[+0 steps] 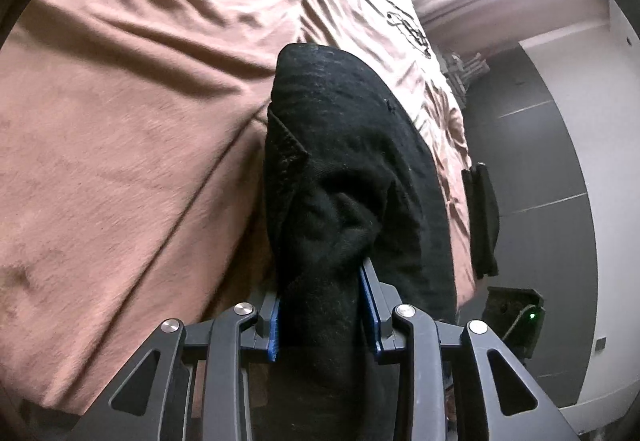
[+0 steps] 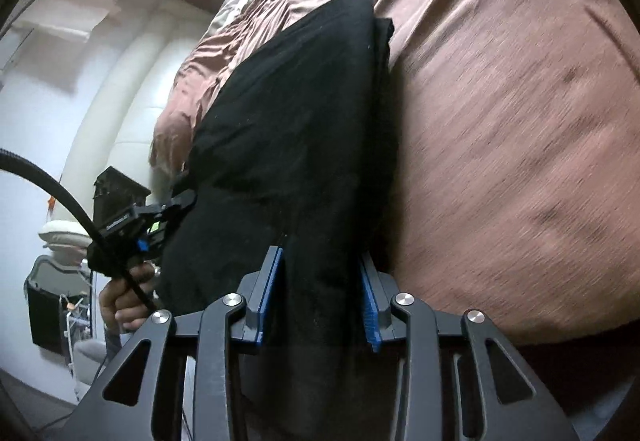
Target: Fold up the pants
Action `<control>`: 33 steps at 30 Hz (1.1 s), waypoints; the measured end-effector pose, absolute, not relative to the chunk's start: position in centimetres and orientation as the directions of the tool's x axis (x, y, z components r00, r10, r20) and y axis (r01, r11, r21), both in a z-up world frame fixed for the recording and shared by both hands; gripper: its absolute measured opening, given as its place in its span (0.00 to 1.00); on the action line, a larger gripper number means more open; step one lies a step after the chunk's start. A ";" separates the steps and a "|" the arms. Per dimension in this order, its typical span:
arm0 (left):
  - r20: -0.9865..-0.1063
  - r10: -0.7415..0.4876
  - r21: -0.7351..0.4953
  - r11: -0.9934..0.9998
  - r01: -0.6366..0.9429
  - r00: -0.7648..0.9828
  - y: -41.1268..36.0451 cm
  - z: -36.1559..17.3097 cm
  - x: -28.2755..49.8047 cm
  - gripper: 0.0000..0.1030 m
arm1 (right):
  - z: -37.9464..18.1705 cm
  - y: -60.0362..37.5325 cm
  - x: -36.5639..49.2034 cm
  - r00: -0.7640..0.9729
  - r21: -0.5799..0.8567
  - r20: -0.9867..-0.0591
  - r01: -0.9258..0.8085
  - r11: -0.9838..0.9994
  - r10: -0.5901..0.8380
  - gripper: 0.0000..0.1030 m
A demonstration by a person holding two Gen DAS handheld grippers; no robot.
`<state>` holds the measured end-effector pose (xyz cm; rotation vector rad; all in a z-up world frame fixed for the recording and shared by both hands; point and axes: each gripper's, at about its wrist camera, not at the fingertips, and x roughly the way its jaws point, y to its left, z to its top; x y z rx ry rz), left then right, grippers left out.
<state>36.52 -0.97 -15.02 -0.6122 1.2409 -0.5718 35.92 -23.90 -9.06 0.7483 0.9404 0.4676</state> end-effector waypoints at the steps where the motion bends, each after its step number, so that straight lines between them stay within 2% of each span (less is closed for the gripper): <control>1: -0.691 -0.686 -0.691 0.719 0.069 0.227 -0.8 -15.2 36.5 0.39 | -9.2 -23.8 36.1 0.516 0.754 -0.544 -0.047 0.655 0.662 0.32; 4: -0.745 -0.629 -0.633 0.772 0.062 0.223 -0.9 -16.0 36.8 0.47 | -9.3 -24.3 36.7 0.519 0.741 -0.550 -0.057 0.669 0.654 0.33; 7: -0.744 -0.632 -0.637 0.769 0.057 0.217 -0.8 -16.7 37.3 0.54 | -9.3 -25.4 37.3 0.528 0.738 -0.555 -0.043 0.673 0.643 0.37; 9: -0.745 -0.631 -0.637 0.769 0.053 0.216 -0.7 -17.1 37.5 0.56 | -9.4 -26.0 37.6 0.535 0.750 -0.539 -0.046 0.660 0.650 0.47; 10: -0.743 -0.633 -0.639 0.767 0.050 0.218 -0.6 -17.2 37.7 0.57 | -9.5 -26.2 37.8 0.540 0.752 -0.535 -0.046 0.657 0.650 0.57; 16: -0.735 -0.638 -0.647 0.761 0.044 0.230 -0.1 -16.9 38.2 0.60 | -10.2 -26.6 39.1 0.555 0.772 -0.509 -0.043 0.634 0.658 0.65; 33: -0.685 -0.696 -0.708 0.706 0.031 0.215 -0.2 -18.8 42.3 0.61 | -13.0 -26.9 45.6 0.462 0.827 -0.476 -0.055 0.560 0.748 0.65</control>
